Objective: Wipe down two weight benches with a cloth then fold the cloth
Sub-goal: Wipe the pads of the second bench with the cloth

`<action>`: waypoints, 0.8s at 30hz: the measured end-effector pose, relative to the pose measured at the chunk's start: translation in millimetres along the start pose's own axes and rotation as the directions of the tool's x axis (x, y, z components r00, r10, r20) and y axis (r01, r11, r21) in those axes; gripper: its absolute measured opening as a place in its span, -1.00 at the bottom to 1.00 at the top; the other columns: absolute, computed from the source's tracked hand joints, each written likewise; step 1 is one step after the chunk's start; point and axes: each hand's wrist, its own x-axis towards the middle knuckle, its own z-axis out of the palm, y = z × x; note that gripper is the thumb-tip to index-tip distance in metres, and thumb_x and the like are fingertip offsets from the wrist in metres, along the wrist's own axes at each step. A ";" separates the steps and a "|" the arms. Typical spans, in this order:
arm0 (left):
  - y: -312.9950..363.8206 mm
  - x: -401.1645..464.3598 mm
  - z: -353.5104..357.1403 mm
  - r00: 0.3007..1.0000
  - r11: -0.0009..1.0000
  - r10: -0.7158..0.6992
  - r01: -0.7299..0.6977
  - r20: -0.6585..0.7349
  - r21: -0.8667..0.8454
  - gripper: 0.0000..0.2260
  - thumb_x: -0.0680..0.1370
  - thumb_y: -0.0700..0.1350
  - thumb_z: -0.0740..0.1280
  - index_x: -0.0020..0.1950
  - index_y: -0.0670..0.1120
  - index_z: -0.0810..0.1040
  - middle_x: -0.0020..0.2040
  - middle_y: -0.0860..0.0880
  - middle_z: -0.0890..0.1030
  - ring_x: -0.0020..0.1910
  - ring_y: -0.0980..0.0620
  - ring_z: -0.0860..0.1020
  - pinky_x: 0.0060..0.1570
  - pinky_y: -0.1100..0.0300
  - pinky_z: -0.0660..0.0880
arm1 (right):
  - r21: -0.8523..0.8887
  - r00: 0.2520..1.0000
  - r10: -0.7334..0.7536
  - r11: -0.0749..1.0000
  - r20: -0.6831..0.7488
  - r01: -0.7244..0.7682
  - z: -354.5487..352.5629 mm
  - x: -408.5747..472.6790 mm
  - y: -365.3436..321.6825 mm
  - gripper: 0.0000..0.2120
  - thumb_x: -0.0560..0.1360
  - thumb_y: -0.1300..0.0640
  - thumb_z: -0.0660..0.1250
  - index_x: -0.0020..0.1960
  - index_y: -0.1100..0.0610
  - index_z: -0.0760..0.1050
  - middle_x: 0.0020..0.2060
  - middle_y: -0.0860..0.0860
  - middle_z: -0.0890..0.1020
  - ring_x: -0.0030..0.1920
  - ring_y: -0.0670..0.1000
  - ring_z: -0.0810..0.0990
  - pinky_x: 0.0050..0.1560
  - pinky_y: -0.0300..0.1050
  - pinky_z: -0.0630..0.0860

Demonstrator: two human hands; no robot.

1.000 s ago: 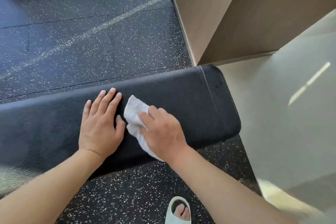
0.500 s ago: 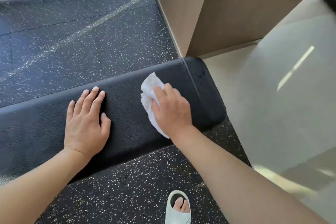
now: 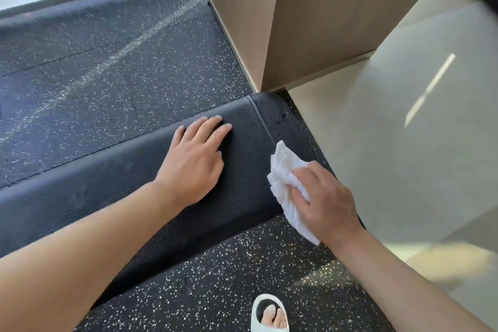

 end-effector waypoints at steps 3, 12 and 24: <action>16.1 26.3 15.6 0.993 0.996 -0.088 0.086 -0.084 -0.023 -0.51 0.66 -0.02 0.17 0.61 0.03 0.37 0.63 -0.02 0.34 0.60 -0.15 0.26 0.56 -0.30 0.15 | -0.009 0.999 0.002 1.000 -0.039 -0.003 5.8 4.4 1.4 -0.85 0.57 0.01 0.24 0.01 0.07 0.51 -0.17 -0.05 0.44 -0.29 0.00 0.42 -0.49 -0.16 0.37; 20.6 26.0 28.3 0.975 0.992 -0.128 0.129 -0.183 -0.005 -0.50 0.62 0.03 0.18 0.58 0.09 0.43 0.59 -0.01 0.40 0.60 -0.16 0.31 0.60 -0.22 0.12 | 0.077 0.980 0.151 0.987 -0.126 -0.142 31.3 143.6 -6.0 -0.85 0.55 -0.01 0.23 -0.02 0.07 0.45 -0.18 0.04 0.46 -0.27 0.12 0.49 -0.41 -0.12 0.27; 15.6 28.1 31.7 0.974 0.993 -0.114 0.112 -0.193 -0.022 -0.48 0.59 0.02 0.21 0.57 0.09 0.47 0.60 -0.01 0.40 0.59 -0.19 0.33 0.57 -0.30 0.15 | 0.138 0.996 0.065 0.989 -0.057 -0.057 26.9 124.7 -13.3 -0.90 0.56 0.03 0.35 0.01 0.05 0.53 -0.15 -0.04 0.46 -0.22 0.01 0.45 -0.36 -0.12 0.40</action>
